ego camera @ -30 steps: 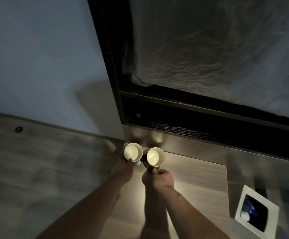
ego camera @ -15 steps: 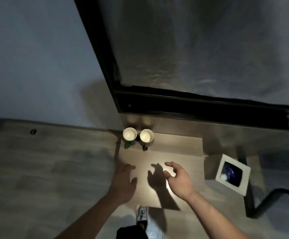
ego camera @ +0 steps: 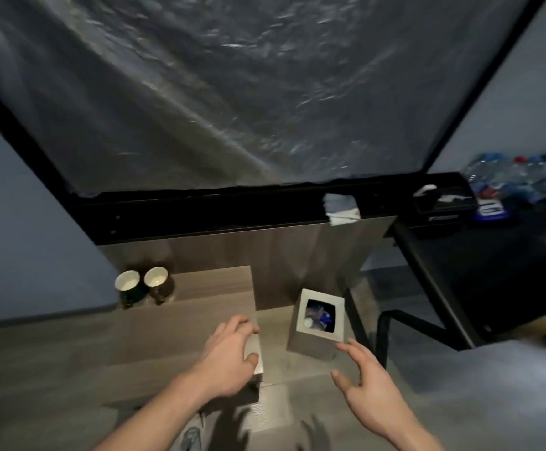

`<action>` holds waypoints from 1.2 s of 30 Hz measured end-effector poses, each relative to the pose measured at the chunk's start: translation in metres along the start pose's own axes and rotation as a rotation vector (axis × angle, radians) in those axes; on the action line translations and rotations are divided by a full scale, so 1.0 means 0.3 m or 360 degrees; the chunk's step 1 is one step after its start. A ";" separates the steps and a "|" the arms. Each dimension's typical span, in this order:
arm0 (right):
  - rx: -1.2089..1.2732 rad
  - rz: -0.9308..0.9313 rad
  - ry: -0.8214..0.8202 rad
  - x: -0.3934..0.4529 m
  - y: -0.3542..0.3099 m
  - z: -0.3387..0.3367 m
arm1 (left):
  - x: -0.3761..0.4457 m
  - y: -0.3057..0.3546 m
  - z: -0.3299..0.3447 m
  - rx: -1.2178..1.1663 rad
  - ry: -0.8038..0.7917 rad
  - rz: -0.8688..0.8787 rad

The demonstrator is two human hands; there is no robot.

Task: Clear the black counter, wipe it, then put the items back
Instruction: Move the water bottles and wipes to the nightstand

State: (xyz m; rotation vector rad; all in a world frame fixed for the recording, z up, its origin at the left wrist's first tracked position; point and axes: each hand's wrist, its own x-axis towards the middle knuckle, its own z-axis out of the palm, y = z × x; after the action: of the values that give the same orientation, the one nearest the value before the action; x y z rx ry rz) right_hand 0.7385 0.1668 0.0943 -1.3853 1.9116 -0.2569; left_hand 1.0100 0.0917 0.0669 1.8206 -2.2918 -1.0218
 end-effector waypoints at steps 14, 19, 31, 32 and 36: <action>0.0098 0.0142 0.0211 -0.225 0.649 -0.616 | 0.032 0.813 0.232 0.0302 -0.0079 0.0292; 0.0098 0.0113 0.0263 -0.161 0.836 -0.833 | 0.240 1.069 0.315 0.0336 -0.0124 0.0399; -0.0066 0.0301 0.0360 0.063 1.334 -1.477 | 0.779 1.800 0.536 0.0398 -0.0272 0.0608; -0.0058 0.0317 0.0370 0.071 1.380 -1.518 | 0.807 1.880 0.552 0.0392 -0.0302 0.0628; -0.0060 0.0340 0.0400 0.106 1.549 -1.688 | 0.893 2.205 0.623 0.0341 -0.0355 0.0763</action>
State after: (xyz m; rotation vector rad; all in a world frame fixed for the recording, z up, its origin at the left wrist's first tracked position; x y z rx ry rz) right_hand 0.0558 0.1930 0.1766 -1.2052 2.2637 -0.3029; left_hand 0.2840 0.0036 0.1635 1.1470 -2.8649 -0.9637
